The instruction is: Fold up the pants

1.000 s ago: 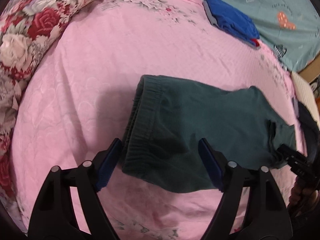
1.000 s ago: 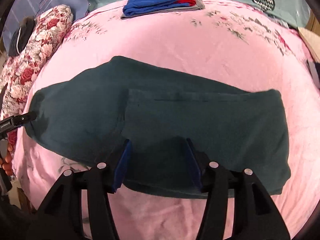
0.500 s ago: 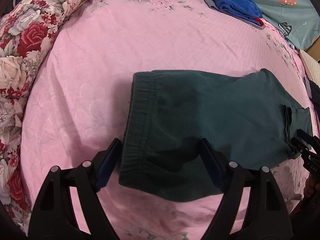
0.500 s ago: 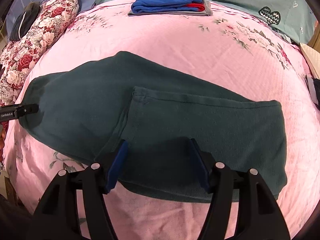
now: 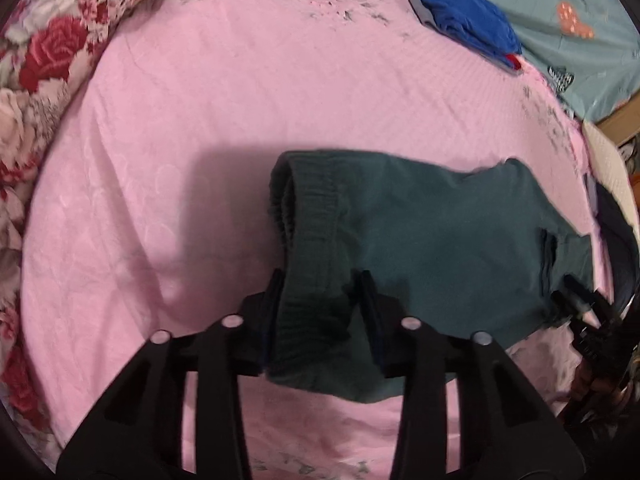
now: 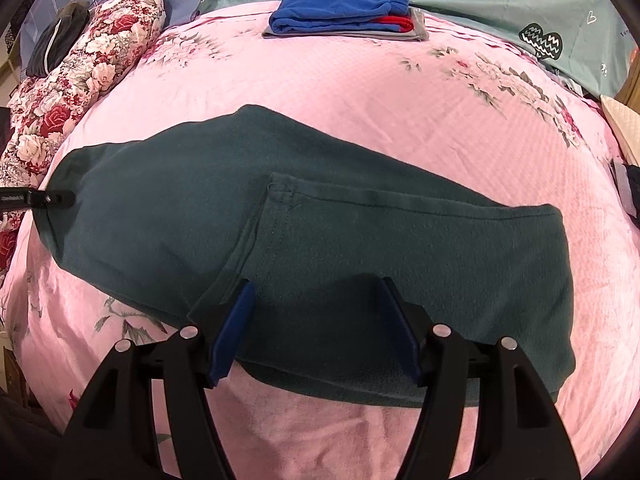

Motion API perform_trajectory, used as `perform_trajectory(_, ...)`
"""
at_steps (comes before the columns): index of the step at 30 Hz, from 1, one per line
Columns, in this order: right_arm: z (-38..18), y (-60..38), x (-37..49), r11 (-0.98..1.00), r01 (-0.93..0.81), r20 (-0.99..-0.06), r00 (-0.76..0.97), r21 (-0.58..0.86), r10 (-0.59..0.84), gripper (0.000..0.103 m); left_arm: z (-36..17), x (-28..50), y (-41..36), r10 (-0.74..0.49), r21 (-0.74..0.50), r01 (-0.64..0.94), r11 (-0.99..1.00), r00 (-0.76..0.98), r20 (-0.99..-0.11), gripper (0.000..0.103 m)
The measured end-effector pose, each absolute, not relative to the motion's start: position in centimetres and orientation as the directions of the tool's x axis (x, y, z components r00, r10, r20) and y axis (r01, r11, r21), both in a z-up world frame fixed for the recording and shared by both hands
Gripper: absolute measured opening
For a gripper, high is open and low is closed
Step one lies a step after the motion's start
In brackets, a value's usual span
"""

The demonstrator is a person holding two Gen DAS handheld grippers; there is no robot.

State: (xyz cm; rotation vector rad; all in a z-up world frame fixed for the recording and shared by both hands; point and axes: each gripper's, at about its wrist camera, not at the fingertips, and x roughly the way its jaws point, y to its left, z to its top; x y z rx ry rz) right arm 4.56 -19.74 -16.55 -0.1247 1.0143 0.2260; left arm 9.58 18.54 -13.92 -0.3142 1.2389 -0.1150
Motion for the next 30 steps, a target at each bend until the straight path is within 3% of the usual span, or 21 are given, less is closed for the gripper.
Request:
perform_trajectory(1, -16.5, -19.7, 4.5, 0.969, -0.245, -0.849, 0.512, 0.001, 0.13, 0.066, -13.9, 9.9, 18.4, -0.275, -0.317, -0.085, 0.945, 0.322, -0.906, 0.06)
perform_trajectory(3, -16.5, -19.8, 4.5, 0.969, -0.247, -0.846, 0.516, 0.002, 0.133, 0.066, -13.8, 10.3, 17.9, -0.268, -0.308, -0.078, 0.948, 0.323, -0.908, 0.058)
perform_trajectory(4, -16.5, -19.8, 4.4, 0.969, -0.249, -0.844, 0.518, 0.003, 0.136, 0.066, -13.7, 10.4, 17.5, -0.25, -0.286, -0.062, 0.956, 0.335, -0.908, 0.034)
perform_trajectory(5, -16.4, -19.9, 4.4, 0.967, -0.256, -0.843, 0.519, 0.006, 0.143, 0.066, -13.7, 10.4, 17.4, -0.256, -0.289, -0.052, 0.956, 0.333, -0.907, 0.022)
perform_trajectory(9, -15.5, -21.3, 4.1, 0.966, -0.249, -0.846, 0.498, 0.07, 0.19, 0.066, -12.3, 9.6, 16.8, -0.298, -0.349, -0.059, 0.935, 0.399, -0.867, 0.022)
perform_trajectory(14, -12.8, -25.9, 3.0, 0.979, -0.142, -0.794, 0.574, 0.146, 0.202, 0.066, -7.0, 8.8, 13.2, -0.383, -0.419, 0.04, 0.907, 0.488, -0.784, 0.022)
perform_trajectory(20, -10.8, -33.7, 2.1, 0.975, 0.001, -0.754, 0.634, 0.224, 0.172, 0.066, -1.5, 9.4, 0.4, -0.529, -0.45, 0.279, 0.848, 0.471, -0.705, 0.022)
perform_trajectory(26, -10.6, -40.8, 1.2, 0.965, 0.087, -0.741, 0.659, 0.247, 0.13, 0.066, -5.2, 9.9, -15.7, -0.59, -0.452, 0.414, 0.79, 0.311, -0.746, 0.022)
perform_trajectory(27, -10.8, -41.8, 1.0, 0.963, 0.1, -0.744, 0.656, 0.25, 0.125, 0.066, -6.9, 9.9, -18.6, -0.573, -0.434, 0.434, 0.79, 0.271, -0.773, 0.024)
perform_trajectory(30, -11.4, -44.6, 0.7, 0.955, 0.134, -0.76, 0.639, 0.263, 0.119, 0.066, -10.5, 9.2, -23.2, -0.495, -0.381, 0.444, 0.811, 0.173, -0.852, 0.054)
